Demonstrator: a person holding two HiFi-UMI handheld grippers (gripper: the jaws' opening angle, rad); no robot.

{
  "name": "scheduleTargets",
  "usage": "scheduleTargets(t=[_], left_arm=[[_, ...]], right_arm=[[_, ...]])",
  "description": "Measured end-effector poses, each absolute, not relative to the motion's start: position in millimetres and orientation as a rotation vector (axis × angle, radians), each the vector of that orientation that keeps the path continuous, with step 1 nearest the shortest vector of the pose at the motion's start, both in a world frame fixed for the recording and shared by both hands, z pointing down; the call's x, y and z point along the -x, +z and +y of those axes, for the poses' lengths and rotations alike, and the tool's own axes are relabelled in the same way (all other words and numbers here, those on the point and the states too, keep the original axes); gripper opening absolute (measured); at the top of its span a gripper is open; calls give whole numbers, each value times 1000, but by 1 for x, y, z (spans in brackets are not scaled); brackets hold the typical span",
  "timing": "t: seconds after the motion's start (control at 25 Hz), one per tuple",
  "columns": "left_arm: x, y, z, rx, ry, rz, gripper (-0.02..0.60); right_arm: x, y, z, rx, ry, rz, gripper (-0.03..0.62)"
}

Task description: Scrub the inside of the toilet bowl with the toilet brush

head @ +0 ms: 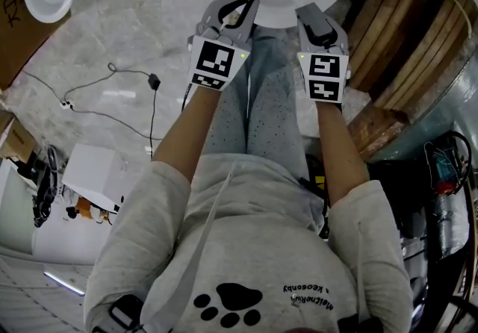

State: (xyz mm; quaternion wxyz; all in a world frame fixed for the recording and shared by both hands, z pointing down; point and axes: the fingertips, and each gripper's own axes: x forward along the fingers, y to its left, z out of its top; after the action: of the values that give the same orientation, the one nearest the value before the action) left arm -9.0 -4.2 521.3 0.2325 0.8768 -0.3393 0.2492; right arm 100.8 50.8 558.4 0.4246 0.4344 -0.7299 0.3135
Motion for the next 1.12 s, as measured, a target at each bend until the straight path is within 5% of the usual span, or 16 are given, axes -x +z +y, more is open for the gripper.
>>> scheduleTargets(t=[1.12], left_arm=[[20, 539, 11, -2371, 734, -897, 2]], right_arm=[[-67, 580, 66, -928, 812, -1823, 155]])
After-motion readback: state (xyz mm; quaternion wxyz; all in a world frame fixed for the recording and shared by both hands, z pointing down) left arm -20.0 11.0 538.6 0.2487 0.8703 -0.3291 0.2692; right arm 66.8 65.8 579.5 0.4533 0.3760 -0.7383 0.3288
